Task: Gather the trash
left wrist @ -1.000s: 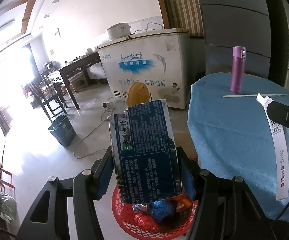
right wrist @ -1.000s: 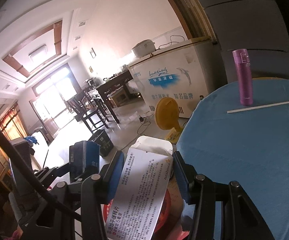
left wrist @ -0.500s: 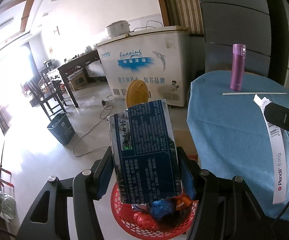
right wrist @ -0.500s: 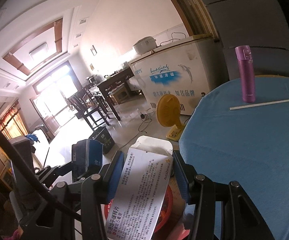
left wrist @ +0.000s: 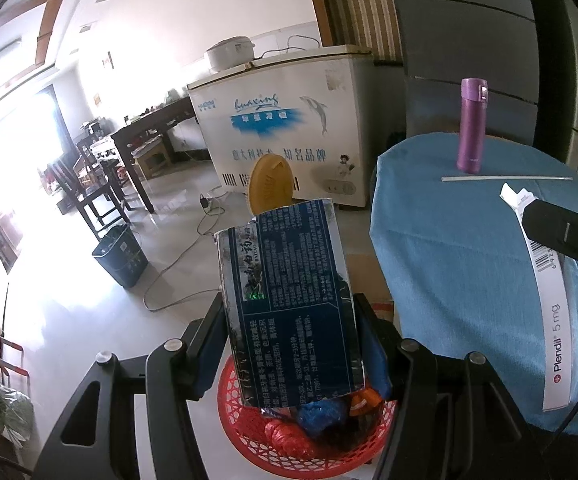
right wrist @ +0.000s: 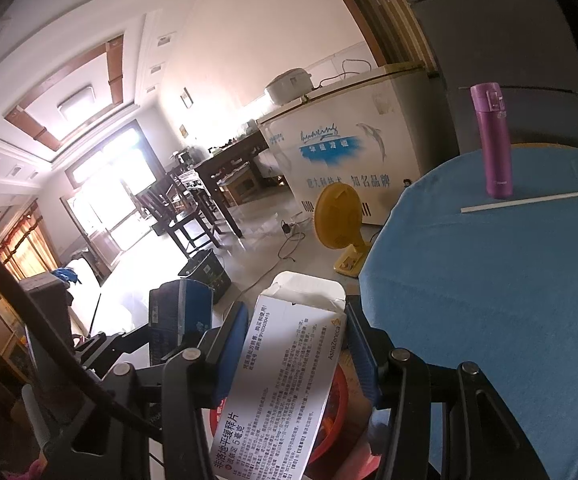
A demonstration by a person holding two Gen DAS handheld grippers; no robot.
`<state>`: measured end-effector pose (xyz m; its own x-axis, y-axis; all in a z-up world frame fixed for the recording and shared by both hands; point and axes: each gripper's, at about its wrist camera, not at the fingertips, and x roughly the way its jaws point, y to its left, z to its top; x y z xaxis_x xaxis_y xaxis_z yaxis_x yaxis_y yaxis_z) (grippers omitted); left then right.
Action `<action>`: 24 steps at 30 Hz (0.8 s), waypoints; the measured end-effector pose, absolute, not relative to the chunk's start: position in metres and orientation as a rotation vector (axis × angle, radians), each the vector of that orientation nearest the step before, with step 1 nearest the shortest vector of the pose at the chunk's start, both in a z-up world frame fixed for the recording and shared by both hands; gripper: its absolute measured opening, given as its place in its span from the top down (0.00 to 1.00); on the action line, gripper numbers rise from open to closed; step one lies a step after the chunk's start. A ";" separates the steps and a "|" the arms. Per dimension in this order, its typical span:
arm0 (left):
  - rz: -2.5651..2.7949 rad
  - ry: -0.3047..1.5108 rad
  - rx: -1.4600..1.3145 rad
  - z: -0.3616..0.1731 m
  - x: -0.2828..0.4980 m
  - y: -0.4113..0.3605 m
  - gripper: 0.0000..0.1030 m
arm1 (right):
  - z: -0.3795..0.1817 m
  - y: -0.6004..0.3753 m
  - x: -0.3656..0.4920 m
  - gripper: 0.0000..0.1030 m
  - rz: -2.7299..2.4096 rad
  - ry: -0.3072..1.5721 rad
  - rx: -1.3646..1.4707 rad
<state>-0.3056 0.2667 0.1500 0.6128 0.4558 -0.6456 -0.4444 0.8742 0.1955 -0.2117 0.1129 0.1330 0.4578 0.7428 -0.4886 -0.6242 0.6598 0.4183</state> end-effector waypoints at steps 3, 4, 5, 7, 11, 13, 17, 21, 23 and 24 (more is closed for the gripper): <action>0.516 0.756 0.019 0.149 -0.304 0.270 0.40 | 0.130 0.113 -0.210 0.49 0.849 0.704 0.192; 0.514 0.757 0.019 0.148 -0.304 0.271 0.40 | 0.129 0.113 -0.210 0.49 0.849 0.706 0.191; 0.513 0.760 0.018 0.147 -0.303 0.273 0.40 | 0.129 0.114 -0.209 0.49 0.847 0.707 0.190; 0.510 0.765 0.019 0.146 -0.301 0.274 0.40 | 0.127 0.115 -0.209 0.49 0.848 0.713 0.191; 0.504 0.774 0.021 0.143 -0.296 0.276 0.40 | 0.126 0.117 -0.207 0.49 0.845 0.723 0.192; 0.503 0.779 0.022 0.142 -0.294 0.276 0.40 | 0.124 0.119 -0.206 0.49 0.845 0.730 0.193; 0.500 0.789 0.020 0.138 -0.292 0.280 0.40 | 0.123 0.121 -0.205 0.49 0.844 0.741 0.191; 0.498 0.798 0.019 0.134 -0.289 0.282 0.40 | 0.121 0.124 -0.203 0.49 0.845 0.750 0.188; 0.497 0.805 0.017 0.131 -0.287 0.283 0.40 | 0.120 0.126 -0.201 0.49 0.844 0.754 0.187; 0.497 0.808 0.018 0.131 -0.285 0.283 0.40 | 0.120 0.127 -0.201 0.49 0.845 0.758 0.187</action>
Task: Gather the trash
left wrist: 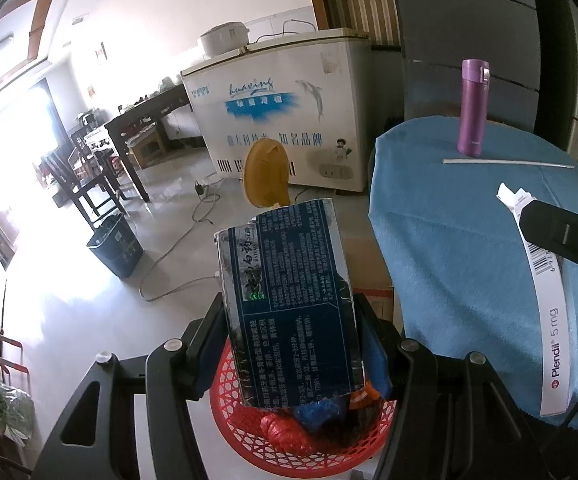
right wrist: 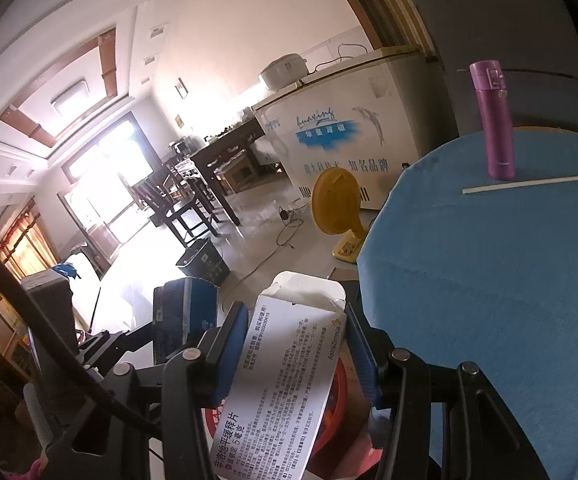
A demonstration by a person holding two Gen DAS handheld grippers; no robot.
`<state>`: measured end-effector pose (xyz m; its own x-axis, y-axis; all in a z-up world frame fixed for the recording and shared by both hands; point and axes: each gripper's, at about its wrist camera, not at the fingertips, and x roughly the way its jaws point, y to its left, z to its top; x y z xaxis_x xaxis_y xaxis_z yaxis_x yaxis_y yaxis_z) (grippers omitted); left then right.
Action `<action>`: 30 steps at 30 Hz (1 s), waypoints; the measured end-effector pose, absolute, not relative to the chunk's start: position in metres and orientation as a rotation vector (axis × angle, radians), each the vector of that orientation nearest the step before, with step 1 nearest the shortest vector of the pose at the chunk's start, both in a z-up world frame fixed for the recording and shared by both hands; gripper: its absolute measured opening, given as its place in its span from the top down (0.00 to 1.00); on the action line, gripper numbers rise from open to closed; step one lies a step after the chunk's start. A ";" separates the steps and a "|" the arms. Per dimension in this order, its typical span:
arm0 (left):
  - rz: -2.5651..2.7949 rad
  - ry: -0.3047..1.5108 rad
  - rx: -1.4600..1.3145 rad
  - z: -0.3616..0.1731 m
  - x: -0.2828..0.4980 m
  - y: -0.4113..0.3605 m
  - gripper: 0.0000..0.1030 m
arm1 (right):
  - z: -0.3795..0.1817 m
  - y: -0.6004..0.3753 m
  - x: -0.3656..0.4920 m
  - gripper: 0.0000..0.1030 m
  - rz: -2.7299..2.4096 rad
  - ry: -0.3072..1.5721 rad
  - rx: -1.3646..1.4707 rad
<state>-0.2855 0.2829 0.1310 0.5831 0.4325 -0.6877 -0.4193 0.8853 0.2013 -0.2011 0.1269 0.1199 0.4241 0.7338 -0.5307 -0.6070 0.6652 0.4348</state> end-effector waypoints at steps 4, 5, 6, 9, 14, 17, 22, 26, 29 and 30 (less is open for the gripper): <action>0.496 0.814 0.014 0.129 -0.282 0.284 0.40 | 0.119 0.128 -0.198 0.49 0.846 0.767 0.189; 0.496 0.816 0.016 0.129 -0.281 0.284 0.40 | 0.120 0.129 -0.198 0.49 0.847 0.769 0.188; 0.496 0.816 0.017 0.128 -0.280 0.284 0.40 | 0.120 0.129 -0.196 0.49 0.848 0.771 0.187; 0.493 0.822 0.014 0.125 -0.278 0.284 0.40 | 0.120 0.131 -0.198 0.49 0.847 0.773 0.183; 0.493 0.830 0.013 0.121 -0.277 0.284 0.40 | 0.117 0.134 -0.199 0.49 0.847 0.782 0.184; 0.494 0.834 0.013 0.120 -0.275 0.284 0.40 | 0.117 0.137 -0.198 0.49 0.849 0.785 0.182; 0.492 0.842 0.012 0.116 -0.274 0.284 0.40 | 0.114 0.140 -0.198 0.49 0.854 0.794 0.174; 0.493 0.849 0.009 0.114 -0.271 0.284 0.40 | 0.113 0.143 -0.196 0.49 0.856 0.806 0.171; 0.494 0.851 0.007 0.113 -0.270 0.285 0.40 | 0.111 0.146 -0.194 0.49 0.858 0.817 0.170; 0.493 0.852 0.005 0.113 -0.270 0.285 0.40 | 0.110 0.147 -0.193 0.49 0.859 0.820 0.170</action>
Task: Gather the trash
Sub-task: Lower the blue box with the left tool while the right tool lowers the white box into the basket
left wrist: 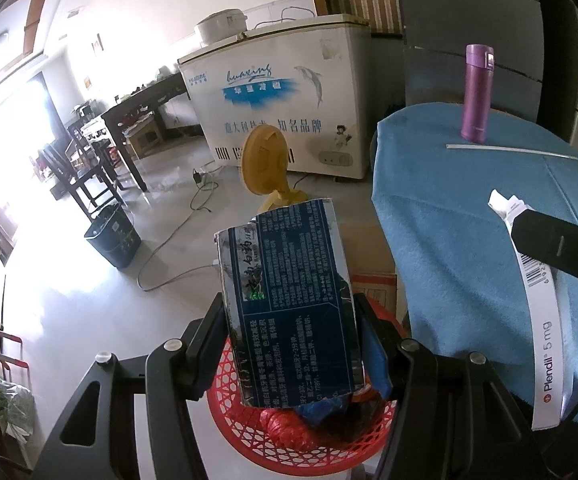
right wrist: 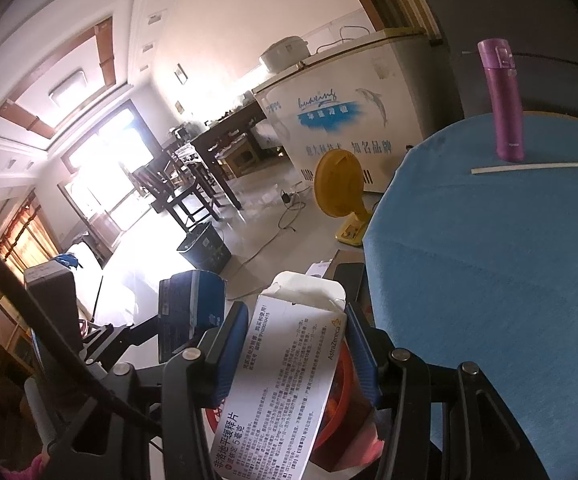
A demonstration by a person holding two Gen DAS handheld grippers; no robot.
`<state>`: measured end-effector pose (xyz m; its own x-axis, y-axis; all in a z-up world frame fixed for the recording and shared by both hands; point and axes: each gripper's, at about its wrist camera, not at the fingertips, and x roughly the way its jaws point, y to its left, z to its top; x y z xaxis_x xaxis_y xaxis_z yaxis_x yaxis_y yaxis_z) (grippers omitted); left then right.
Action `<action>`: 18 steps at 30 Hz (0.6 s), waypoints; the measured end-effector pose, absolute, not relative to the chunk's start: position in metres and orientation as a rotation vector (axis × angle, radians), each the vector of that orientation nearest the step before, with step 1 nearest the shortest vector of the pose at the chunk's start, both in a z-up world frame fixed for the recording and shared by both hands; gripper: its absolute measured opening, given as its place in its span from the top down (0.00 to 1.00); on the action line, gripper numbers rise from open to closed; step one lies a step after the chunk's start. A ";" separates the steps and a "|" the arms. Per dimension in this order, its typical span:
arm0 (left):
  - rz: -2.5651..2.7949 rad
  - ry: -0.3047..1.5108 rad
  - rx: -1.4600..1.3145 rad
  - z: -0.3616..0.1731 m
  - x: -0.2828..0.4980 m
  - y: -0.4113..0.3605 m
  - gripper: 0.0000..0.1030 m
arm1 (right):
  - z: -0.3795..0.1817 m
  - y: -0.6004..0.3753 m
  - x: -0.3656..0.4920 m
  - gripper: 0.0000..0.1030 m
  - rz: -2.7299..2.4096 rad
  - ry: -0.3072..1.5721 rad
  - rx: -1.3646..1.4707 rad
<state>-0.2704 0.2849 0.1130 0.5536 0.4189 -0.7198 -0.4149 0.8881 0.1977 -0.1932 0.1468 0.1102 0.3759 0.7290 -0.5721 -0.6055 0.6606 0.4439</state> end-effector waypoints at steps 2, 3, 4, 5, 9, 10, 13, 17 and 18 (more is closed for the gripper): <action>0.494 0.855 0.007 0.112 -0.269 0.285 0.40 | 0.109 0.148 -0.194 0.49 0.857 0.822 0.169; 0.495 0.856 0.007 0.111 -0.268 0.285 0.40 | 0.109 0.149 -0.193 0.49 0.857 0.823 0.169; 0.494 0.857 0.005 0.110 -0.268 0.285 0.40 | 0.108 0.147 -0.193 0.49 0.857 0.824 0.169; 0.494 0.859 0.002 0.109 -0.267 0.285 0.40 | 0.108 0.148 -0.193 0.49 0.857 0.824 0.168; 0.497 0.865 -0.001 0.107 -0.265 0.286 0.40 | 0.107 0.150 -0.192 0.49 0.858 0.829 0.165; 0.497 0.867 -0.003 0.106 -0.264 0.286 0.40 | 0.107 0.151 -0.193 0.49 0.859 0.831 0.164; 0.500 0.870 -0.005 0.104 -0.263 0.287 0.40 | 0.106 0.153 -0.193 0.49 0.860 0.836 0.161; 0.504 0.876 -0.011 0.101 -0.262 0.288 0.40 | 0.103 0.155 -0.191 0.49 0.862 0.845 0.159; 0.506 0.878 -0.012 0.100 -0.261 0.288 0.40 | 0.102 0.156 -0.190 0.49 0.863 0.848 0.158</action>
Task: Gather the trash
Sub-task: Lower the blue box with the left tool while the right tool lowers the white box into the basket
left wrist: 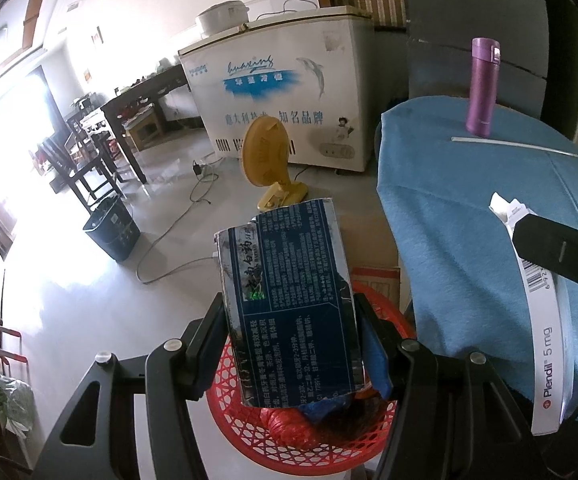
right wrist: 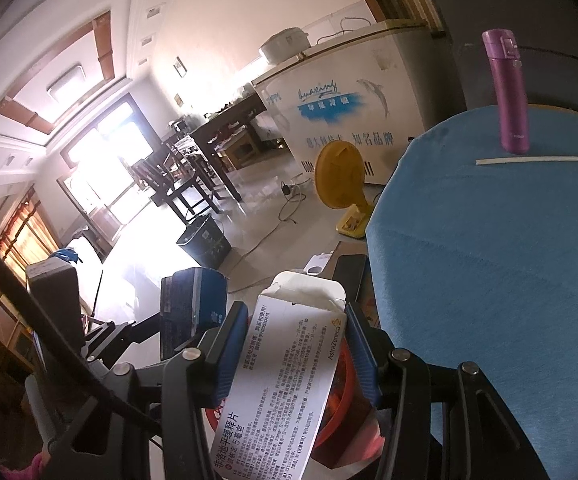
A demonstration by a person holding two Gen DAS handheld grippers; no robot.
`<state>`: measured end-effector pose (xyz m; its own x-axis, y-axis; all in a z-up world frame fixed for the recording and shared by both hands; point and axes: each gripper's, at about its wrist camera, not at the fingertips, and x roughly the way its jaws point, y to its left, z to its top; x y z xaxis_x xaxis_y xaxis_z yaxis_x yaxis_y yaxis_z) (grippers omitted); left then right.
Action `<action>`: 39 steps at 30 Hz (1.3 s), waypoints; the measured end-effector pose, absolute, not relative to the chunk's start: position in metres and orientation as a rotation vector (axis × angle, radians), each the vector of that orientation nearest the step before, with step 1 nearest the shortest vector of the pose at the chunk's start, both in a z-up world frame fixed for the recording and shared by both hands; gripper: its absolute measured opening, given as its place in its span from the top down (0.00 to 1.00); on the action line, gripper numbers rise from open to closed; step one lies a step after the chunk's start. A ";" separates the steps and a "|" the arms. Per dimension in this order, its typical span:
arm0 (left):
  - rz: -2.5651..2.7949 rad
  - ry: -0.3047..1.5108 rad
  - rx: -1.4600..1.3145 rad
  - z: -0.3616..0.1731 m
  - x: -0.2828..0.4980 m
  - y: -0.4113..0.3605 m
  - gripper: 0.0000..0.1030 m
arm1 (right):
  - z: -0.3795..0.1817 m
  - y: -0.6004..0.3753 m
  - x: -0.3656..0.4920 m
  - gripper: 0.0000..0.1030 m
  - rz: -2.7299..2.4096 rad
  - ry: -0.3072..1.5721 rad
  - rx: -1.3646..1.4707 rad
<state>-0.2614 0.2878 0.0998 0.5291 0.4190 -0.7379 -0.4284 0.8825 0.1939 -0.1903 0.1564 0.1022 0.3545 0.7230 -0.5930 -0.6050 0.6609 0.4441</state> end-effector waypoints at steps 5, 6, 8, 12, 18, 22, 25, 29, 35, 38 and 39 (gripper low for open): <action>0.506 0.890 -0.019 0.096 -0.258 0.289 0.39 | 0.096 0.160 -0.191 0.49 0.863 0.867 0.156; 0.506 0.892 -0.020 0.095 -0.257 0.289 0.39 | 0.096 0.161 -0.192 0.49 0.862 0.871 0.155; 0.505 0.897 -0.024 0.093 -0.256 0.290 0.39 | 0.093 0.163 -0.191 0.49 0.861 0.876 0.154; 0.506 0.906 -0.028 0.090 -0.252 0.292 0.39 | 0.090 0.167 -0.188 0.49 0.861 0.887 0.152; 0.505 0.925 -0.036 0.084 -0.246 0.295 0.39 | 0.084 0.173 -0.186 0.49 0.858 0.906 0.152; 0.506 0.936 -0.039 0.079 -0.243 0.297 0.39 | 0.080 0.177 -0.182 0.49 0.857 0.918 0.155; 0.512 0.943 -0.041 0.077 -0.240 0.299 0.39 | 0.077 0.179 -0.179 0.49 0.859 0.928 0.156; 0.515 0.954 -0.048 0.074 -0.235 0.302 0.39 | 0.073 0.181 -0.178 0.49 0.860 0.941 0.155; 0.515 0.974 -0.052 0.065 -0.230 0.300 0.39 | 0.066 0.184 -0.176 0.49 0.858 0.968 0.155; 0.514 0.985 -0.055 0.062 -0.226 0.304 0.39 | 0.062 0.186 -0.173 0.49 0.857 0.980 0.156; 0.514 0.989 -0.058 0.062 -0.225 0.306 0.39 | 0.061 0.187 -0.172 0.49 0.857 0.985 0.156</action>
